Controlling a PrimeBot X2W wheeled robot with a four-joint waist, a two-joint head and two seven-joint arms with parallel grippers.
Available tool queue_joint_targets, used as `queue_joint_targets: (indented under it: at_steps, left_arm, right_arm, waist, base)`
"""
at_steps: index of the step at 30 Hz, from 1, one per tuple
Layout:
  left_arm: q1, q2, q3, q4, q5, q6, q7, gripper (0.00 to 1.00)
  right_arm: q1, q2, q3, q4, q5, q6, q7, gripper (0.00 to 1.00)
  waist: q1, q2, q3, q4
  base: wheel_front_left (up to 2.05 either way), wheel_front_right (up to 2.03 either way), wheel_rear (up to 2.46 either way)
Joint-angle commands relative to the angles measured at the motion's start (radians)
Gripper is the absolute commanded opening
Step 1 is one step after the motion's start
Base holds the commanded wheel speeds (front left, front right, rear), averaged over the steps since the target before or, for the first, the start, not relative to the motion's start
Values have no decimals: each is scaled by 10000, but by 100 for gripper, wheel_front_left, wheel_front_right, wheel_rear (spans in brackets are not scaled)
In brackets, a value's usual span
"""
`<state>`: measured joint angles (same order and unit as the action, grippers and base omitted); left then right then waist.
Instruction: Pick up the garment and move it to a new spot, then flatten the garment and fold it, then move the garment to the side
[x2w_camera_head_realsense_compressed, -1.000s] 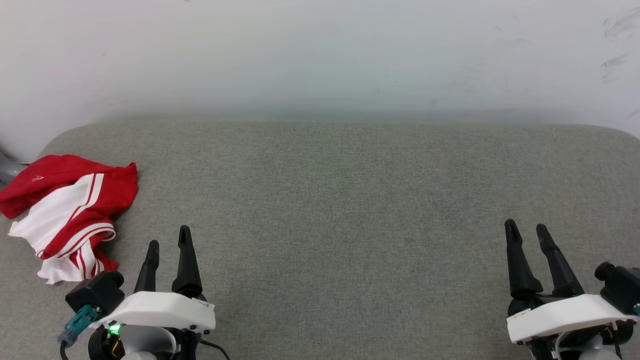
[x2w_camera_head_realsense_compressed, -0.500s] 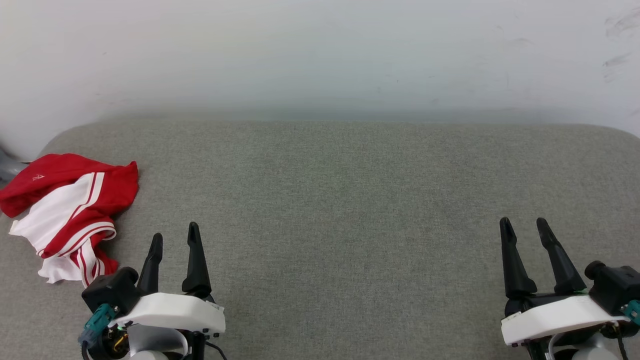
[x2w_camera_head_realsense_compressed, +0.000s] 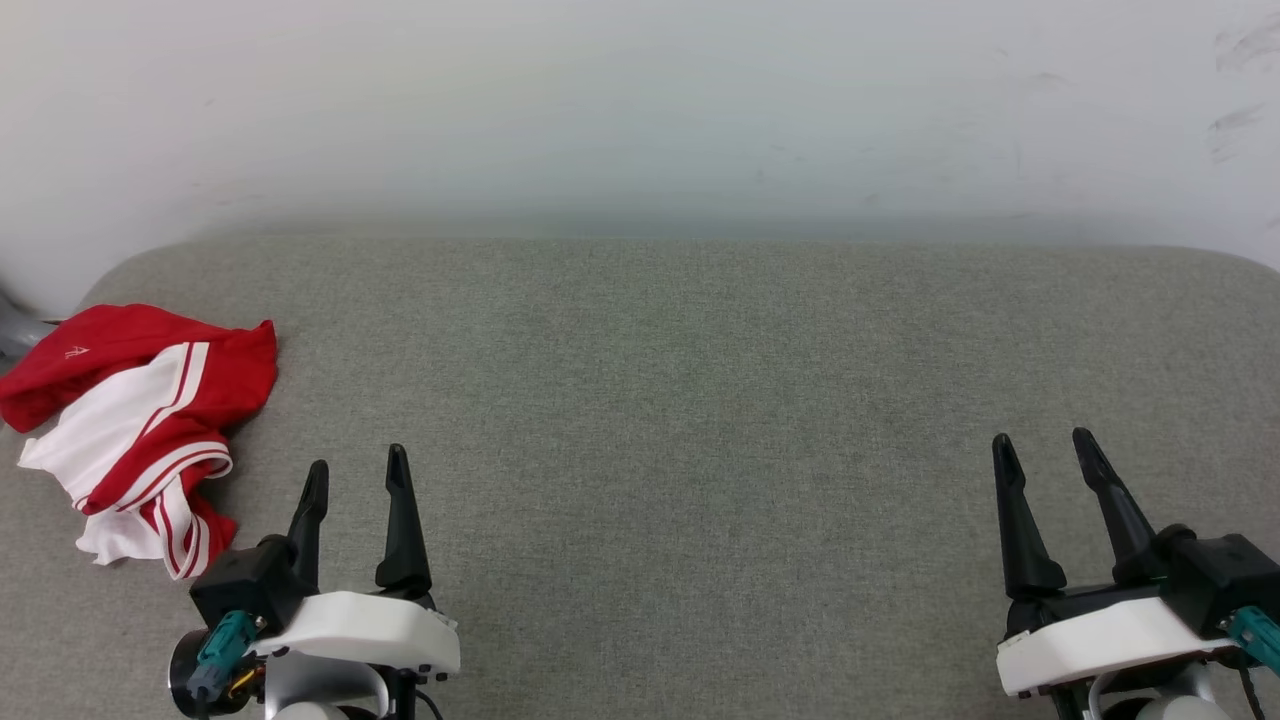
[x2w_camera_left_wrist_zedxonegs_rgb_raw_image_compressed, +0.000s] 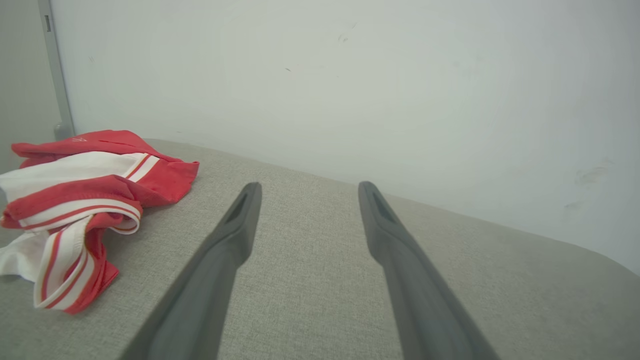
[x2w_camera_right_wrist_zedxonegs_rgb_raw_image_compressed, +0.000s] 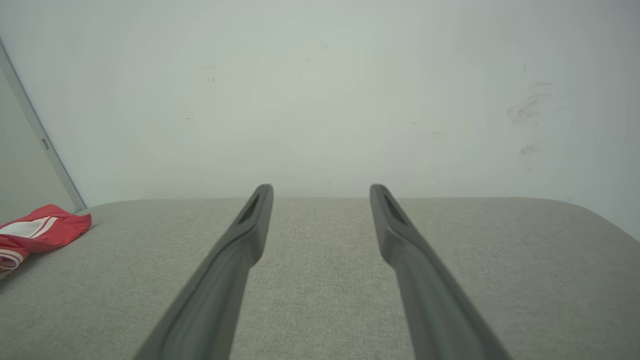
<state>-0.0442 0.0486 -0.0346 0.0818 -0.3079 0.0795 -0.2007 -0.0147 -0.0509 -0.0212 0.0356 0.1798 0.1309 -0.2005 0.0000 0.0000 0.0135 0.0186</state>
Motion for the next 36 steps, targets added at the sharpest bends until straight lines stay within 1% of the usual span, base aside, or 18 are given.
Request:
queue_joint_targets:
  at_steps: [1,8,18,28,33,36]
  left_arm:
    - [77,22,-41,-40,184,7,-84,100]
    - [120,23,-111,31,793,89,-275,100]
    - [170,24,-214,172,1438,140,-457,100]
    - [246,25,-312,291,2019,189,-635,100]
    - [244,25,-299,340,2074,196,-673,100]
    - [226,24,-287,364,2039,195,-663,100]
  right_arm:
    - [30,7,11,-120,-229,-2,-85,100]
    - [131,9,33,-143,-928,-3,-275,100]
    - [152,11,-1,-85,-1440,-4,-457,100]
    - [234,12,-4,22,-1417,-5,-642,100]
    - [223,14,-23,172,-871,-5,-652,100]
    - [189,14,-24,223,-736,-5,-652,100]
  waist:
    - [0,0,2,1]
    - [0,0,-1,1]
    - [0,0,-3,38]
    - [0,0,-39,74]
    - [0,0,-46,82]
    - [0,0,-51,87]
  base:
    - [0,0,0]
    - [0,0,0]
    - [0,0,0]
    - [0,0,0]
    - [0,0,0]
    - [0,0,0]
